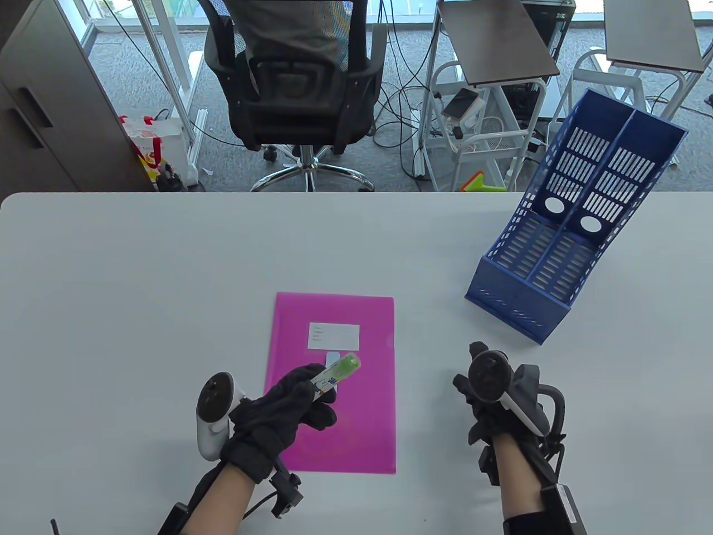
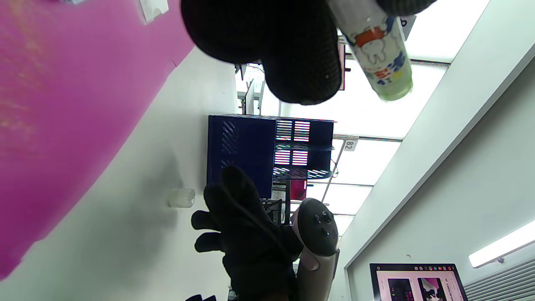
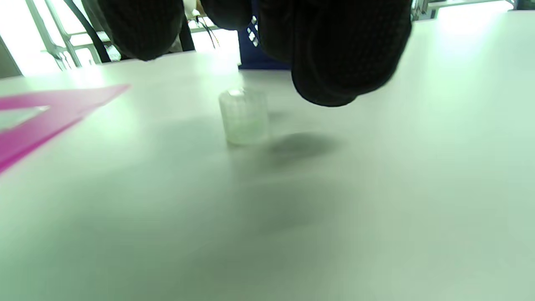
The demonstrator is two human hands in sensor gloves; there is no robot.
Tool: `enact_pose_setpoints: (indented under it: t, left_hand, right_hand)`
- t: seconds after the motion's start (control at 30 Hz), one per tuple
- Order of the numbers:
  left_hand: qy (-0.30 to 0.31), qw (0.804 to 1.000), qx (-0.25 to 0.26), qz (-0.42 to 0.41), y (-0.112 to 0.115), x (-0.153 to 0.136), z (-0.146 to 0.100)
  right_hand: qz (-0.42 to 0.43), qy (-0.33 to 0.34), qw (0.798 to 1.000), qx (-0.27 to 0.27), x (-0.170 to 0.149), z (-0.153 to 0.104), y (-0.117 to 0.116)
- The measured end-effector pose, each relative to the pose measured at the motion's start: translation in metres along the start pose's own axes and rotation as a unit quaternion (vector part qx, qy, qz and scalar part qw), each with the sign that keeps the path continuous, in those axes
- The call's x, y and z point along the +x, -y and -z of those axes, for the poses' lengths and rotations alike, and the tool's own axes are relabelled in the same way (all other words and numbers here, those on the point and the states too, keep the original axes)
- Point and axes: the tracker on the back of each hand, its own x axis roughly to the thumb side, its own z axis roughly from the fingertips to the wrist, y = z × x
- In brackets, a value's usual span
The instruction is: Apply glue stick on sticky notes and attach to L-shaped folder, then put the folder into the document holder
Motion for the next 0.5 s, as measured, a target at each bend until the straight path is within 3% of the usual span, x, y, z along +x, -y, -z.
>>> enact_pose_setpoints:
  t: [0.13, 0.27, 0.37, 0.4, 0.5]
  left_hand:
    - [-0.005, 1.0, -0.005, 0.022, 0.003, -0.001, -0.002]
    - [-0.005, 1.0, -0.003, 0.029, 0.003, -0.001, -0.003]
    - [-0.006, 0.999, -0.003, 0.034, 0.004, 0.0, -0.003]
    - [-0.006, 0.999, -0.004, 0.039, 0.003, 0.0, -0.003]
    - [-0.007, 0.998, -0.001, 0.061, 0.002, 0.0, -0.003]
  right_hand:
    - [-0.016, -0.007, 0.998, 0.054, -0.005, 0.004, -0.013]
    - [-0.078, 0.029, 0.995, 0.063, 0.003, 0.005, -0.02]
    - [-0.103, 0.066, 0.992, 0.022, 0.013, 0.002, -0.021]
    - [-0.089, 0.072, 0.993, 0.029, 0.016, 0.001, -0.021]
    - [0.128, 0.148, 0.98, 0.044, 0.033, -0.007, -0.015]
